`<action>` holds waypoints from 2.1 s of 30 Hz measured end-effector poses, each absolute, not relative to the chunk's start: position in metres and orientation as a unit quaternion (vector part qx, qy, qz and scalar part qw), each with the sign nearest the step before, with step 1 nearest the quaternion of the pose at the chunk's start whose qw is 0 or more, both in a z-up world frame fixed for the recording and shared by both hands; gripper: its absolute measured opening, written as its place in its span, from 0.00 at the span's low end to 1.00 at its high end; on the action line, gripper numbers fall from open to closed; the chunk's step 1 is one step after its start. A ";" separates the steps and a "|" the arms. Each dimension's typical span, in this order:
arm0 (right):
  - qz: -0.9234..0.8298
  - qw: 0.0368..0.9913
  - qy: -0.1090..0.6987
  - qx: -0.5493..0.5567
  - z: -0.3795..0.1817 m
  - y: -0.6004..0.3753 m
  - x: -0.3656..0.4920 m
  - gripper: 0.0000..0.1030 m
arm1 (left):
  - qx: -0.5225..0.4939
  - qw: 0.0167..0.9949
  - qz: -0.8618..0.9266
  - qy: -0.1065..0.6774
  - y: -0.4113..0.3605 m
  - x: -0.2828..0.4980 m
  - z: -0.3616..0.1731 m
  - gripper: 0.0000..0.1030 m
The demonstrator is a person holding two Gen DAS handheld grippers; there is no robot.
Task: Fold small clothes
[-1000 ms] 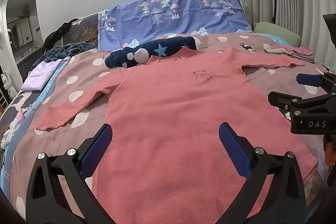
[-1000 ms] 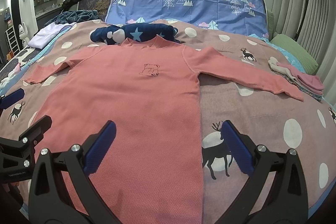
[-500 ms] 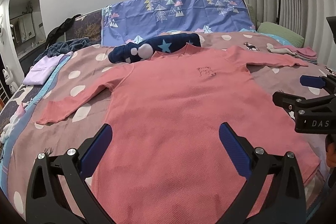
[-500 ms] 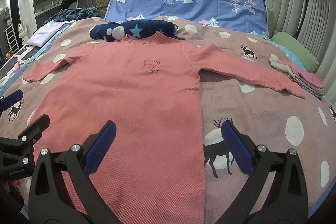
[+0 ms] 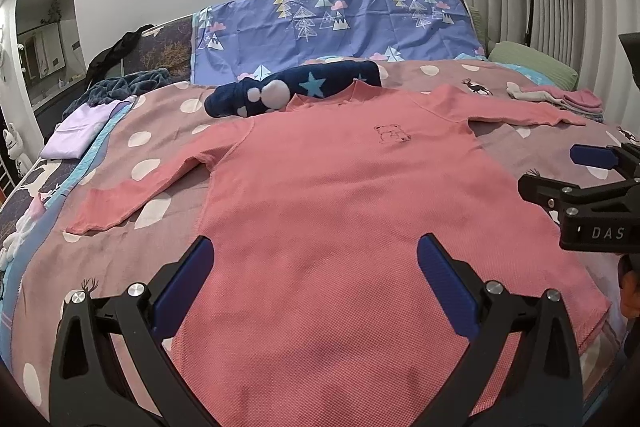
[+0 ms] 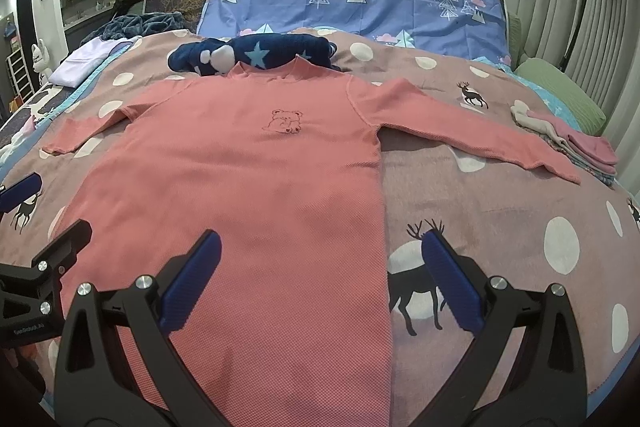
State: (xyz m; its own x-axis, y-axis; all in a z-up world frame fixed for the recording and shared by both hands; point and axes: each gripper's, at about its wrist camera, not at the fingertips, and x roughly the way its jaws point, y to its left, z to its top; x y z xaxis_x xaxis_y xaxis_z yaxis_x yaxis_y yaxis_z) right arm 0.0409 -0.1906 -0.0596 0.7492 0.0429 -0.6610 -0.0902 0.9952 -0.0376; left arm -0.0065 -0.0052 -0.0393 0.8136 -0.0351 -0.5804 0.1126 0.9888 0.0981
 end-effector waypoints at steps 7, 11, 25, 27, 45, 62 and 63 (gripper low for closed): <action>0.034 0.934 0.355 -0.033 -0.062 -0.192 0.042 0.98 | 0.054 0.950 -0.037 0.305 -0.003 -0.005 -0.041 0.99; 0.032 0.933 0.357 -0.034 -0.064 -0.192 0.044 0.98 | 0.048 0.950 -0.040 0.305 -0.001 -0.004 -0.042 0.99; 0.023 0.928 0.371 -0.035 -0.071 -0.193 0.057 0.98 | -0.018 0.951 -0.036 0.306 0.042 0.013 -0.047 0.69; 0.022 0.927 0.371 -0.037 -0.072 -0.193 0.059 0.98 | -0.070 0.946 -0.036 0.314 0.066 0.023 -0.048 0.61; -0.025 0.910 0.412 -0.046 -0.099 -0.211 0.092 0.98 | -0.398 0.836 0.206 0.316 0.362 0.106 -0.129 0.54; -0.023 0.901 0.431 -0.046 -0.118 -0.211 0.127 0.98 | -0.349 0.900 0.125 0.232 0.330 0.173 -0.070 0.04; -0.023 0.901 0.432 -0.042 -0.118 -0.212 0.128 0.98 | -0.328 0.912 0.093 0.226 0.307 0.182 -0.058 0.04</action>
State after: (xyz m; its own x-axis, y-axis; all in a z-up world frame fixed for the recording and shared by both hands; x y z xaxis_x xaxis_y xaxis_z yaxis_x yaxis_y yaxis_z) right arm 0.1280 -0.2116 -0.1182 0.6263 -0.0785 -0.7756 0.0052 0.9953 -0.0965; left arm 0.1824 0.3065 -0.0577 0.8801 0.0220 -0.4744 -0.3192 0.7671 -0.5565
